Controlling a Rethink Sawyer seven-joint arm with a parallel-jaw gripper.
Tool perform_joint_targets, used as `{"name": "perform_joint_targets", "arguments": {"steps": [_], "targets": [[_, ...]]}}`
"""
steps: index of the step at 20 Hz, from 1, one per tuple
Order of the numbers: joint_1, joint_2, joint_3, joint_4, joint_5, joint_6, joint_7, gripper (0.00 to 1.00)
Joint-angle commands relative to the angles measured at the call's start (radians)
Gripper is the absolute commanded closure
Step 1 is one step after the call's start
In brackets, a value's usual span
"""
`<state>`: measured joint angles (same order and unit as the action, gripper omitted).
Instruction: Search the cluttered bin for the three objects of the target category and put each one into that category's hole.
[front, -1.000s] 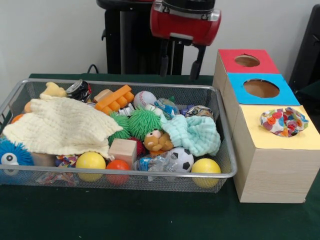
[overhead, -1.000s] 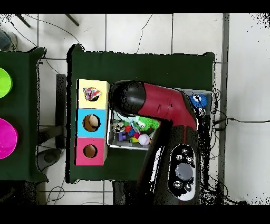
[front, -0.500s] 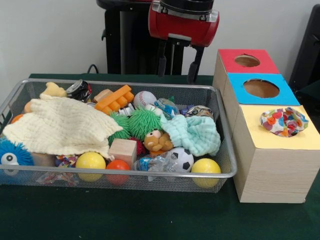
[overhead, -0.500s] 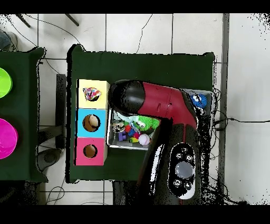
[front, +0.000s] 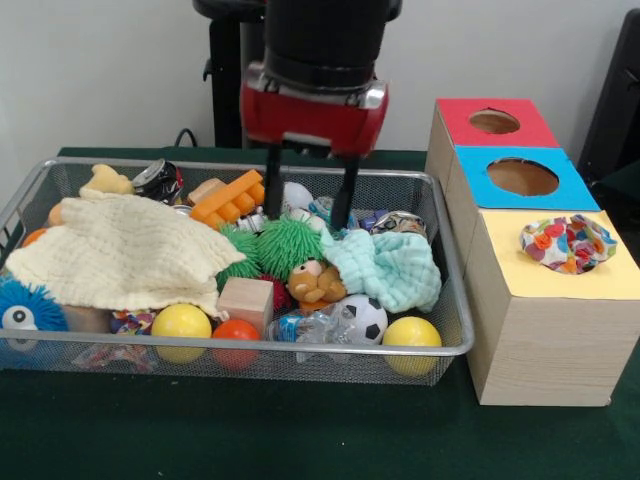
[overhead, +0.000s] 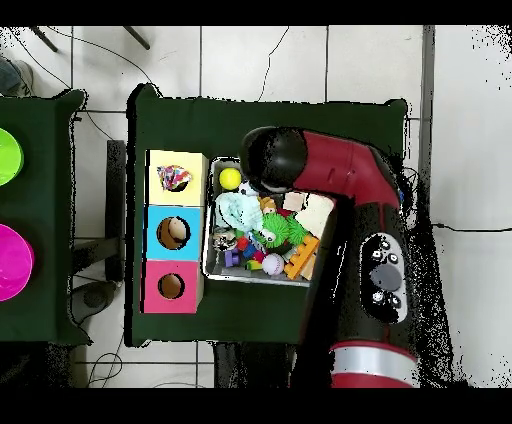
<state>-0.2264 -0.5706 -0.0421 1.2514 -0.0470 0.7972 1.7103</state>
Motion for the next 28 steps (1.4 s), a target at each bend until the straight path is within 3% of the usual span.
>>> {"name": "perform_joint_targets", "arguments": {"steps": [1,5,15,20,28], "targets": [[-0.101,0.155,0.181,-0.137,-0.116,0.05,-0.33,0.0],[-0.137,0.194,0.22,-0.196,-0.17,0.072,-0.383,0.0],[-0.174,0.211,0.27,-0.278,-0.248,0.147,-0.428,0.0],[-0.176,0.245,0.258,-0.353,-0.324,0.197,-0.494,0.0],[-0.183,0.281,0.246,-0.369,-0.38,0.255,-0.55,0.0]]}}
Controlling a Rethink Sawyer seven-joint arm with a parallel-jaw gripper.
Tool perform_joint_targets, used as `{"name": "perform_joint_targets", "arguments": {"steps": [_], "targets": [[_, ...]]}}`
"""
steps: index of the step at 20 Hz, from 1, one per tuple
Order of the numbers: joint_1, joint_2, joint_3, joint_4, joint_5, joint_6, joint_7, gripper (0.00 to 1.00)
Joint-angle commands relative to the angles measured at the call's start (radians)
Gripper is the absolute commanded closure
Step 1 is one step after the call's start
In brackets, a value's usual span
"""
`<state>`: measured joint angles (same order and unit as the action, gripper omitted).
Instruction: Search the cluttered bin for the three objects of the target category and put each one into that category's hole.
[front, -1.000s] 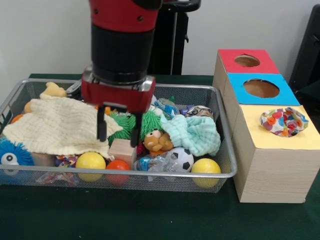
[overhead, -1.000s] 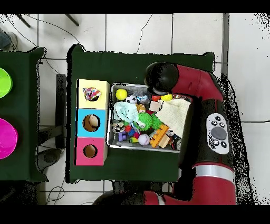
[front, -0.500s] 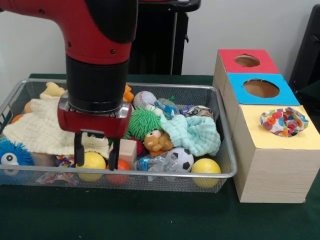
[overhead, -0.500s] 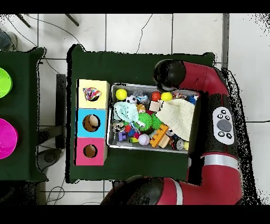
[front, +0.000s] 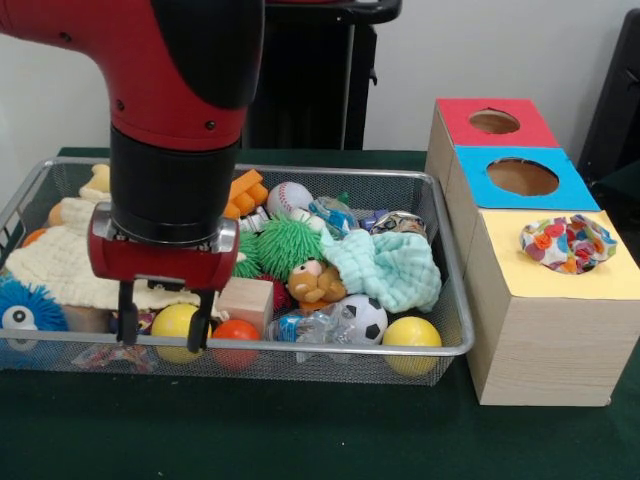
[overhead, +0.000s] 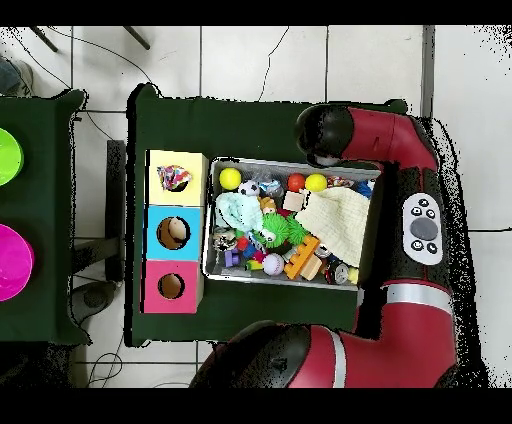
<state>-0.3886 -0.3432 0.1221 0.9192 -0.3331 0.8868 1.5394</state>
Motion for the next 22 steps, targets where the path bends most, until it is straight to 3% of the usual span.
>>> {"name": "perform_joint_targets", "arguments": {"steps": [1,13,17,22], "targets": [[-0.019,0.054,0.08,-0.041,-0.1,0.175,-0.385,0.0],[-0.01,0.051,0.069,-0.037,-0.118,0.275,-0.389,0.0],[-0.008,0.024,0.065,-0.007,-0.119,0.283,-0.377,0.0],[-0.01,0.046,0.064,-0.017,-0.13,0.287,-0.378,0.0]]}}
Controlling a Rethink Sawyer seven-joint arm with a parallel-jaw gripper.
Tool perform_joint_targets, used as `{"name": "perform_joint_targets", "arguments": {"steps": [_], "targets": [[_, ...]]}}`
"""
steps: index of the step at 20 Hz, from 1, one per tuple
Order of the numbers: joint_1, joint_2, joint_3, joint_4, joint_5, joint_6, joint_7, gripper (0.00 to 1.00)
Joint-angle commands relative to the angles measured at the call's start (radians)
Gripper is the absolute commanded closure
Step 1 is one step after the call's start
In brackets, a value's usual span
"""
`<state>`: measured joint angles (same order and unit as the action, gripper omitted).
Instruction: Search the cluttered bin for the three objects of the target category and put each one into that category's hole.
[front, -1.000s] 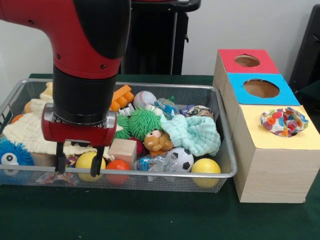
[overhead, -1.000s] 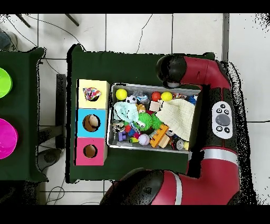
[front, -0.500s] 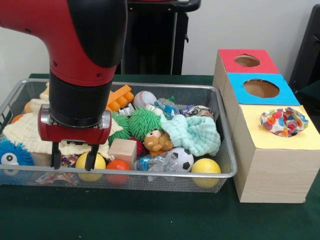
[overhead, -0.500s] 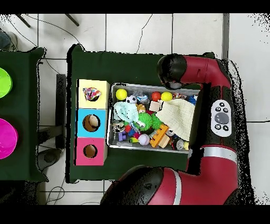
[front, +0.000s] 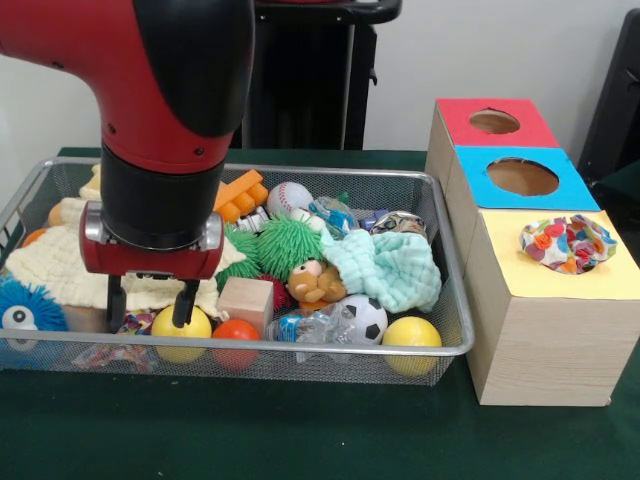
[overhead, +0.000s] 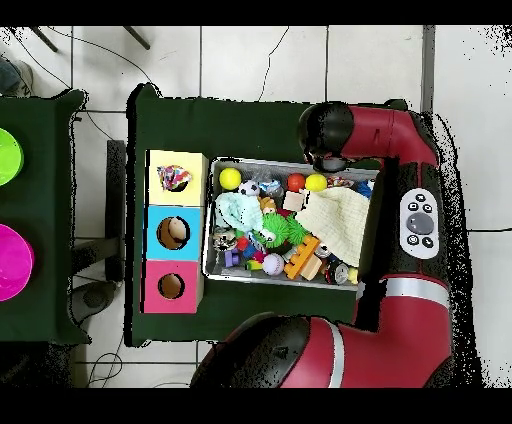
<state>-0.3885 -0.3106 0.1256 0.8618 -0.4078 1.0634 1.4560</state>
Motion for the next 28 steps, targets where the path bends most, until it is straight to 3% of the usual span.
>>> {"name": "perform_joint_targets", "arguments": {"steps": [1,16,28], "targets": [[-0.011,0.017,0.059,0.041,-0.059,0.109,-0.295,0.0],[-0.017,0.089,0.018,0.002,-0.159,0.078,-0.264,0.0],[-0.027,0.168,0.01,-0.038,-0.192,0.076,-0.231,0.0]]}}
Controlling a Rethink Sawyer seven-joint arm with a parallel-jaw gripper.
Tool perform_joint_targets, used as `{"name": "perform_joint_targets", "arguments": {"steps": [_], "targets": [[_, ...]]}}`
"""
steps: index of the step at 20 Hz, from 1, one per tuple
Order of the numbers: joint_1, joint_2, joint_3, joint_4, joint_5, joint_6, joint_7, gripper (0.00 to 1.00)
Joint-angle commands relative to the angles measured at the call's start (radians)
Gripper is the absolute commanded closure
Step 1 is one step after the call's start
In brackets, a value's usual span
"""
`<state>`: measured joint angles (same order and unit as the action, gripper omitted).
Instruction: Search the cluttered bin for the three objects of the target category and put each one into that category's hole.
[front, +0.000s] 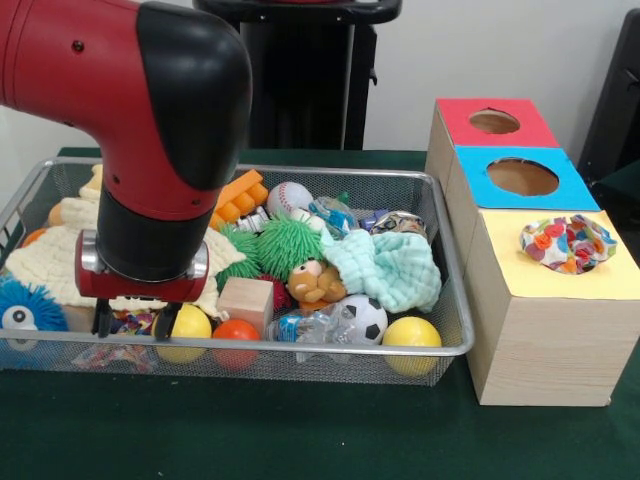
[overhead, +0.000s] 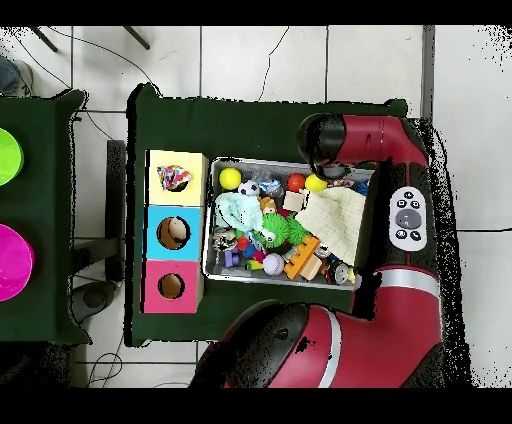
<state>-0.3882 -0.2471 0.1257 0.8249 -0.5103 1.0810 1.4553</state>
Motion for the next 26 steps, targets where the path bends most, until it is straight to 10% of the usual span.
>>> {"name": "perform_joint_targets", "arguments": {"steps": [1,26], "targets": [[-0.028,0.109,0.01,-0.006,-0.091,0.06,-0.231,0.0],[-0.007,0.008,-0.067,0.114,-0.055,0.204,-0.195,0.0]]}}
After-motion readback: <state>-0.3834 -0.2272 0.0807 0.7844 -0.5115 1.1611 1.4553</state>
